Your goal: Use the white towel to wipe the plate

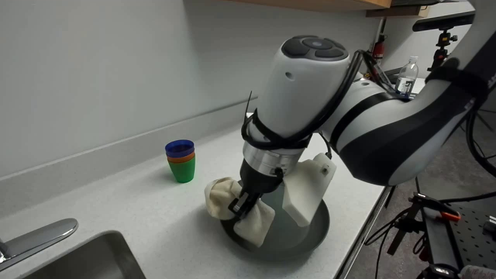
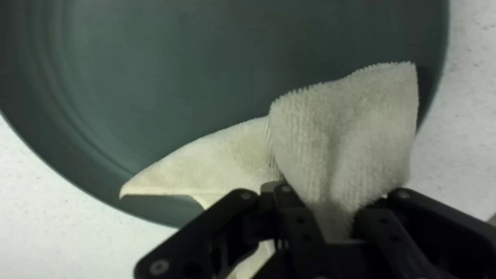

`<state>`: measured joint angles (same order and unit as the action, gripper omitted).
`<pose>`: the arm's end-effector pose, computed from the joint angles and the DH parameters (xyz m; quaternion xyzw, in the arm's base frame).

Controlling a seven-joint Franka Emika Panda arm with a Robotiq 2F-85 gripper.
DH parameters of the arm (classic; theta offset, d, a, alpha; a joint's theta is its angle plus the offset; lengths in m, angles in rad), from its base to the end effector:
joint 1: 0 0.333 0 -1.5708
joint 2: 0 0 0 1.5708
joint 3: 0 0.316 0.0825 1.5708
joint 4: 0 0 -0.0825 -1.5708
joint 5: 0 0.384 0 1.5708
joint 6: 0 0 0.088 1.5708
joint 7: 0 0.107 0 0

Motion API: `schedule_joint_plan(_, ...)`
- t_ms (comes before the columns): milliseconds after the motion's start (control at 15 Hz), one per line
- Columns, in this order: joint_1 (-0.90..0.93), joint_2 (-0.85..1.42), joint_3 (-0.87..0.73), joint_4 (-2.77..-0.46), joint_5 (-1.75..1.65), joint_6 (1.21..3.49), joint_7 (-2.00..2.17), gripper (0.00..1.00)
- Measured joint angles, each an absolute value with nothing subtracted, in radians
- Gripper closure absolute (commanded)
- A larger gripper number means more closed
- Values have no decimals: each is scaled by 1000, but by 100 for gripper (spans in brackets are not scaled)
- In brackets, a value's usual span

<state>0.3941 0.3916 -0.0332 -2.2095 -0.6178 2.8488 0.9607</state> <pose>0.5207 0.2296 0.2193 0.9848 -0.0115 0.1708 0.0305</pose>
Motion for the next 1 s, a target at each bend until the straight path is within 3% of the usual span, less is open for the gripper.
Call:
schedule_joint_plan(467, 459, 307, -10, -2209, -633, 2954, 973, 96)
schedule_joint_plan(733, 431, 320, 92, -2233, -542, 3030, 934, 96)
schedule_joint_plan(800, 409, 330, 138, -2242, -499, 3036, 909, 61)
schedule_joint_plan(867, 384, 342, 183, -2250, -462, 3036, 885, 60)
schedule_joint_plan(1000, 339, 366, 250, -2260, -421, 3023, 844, 46)
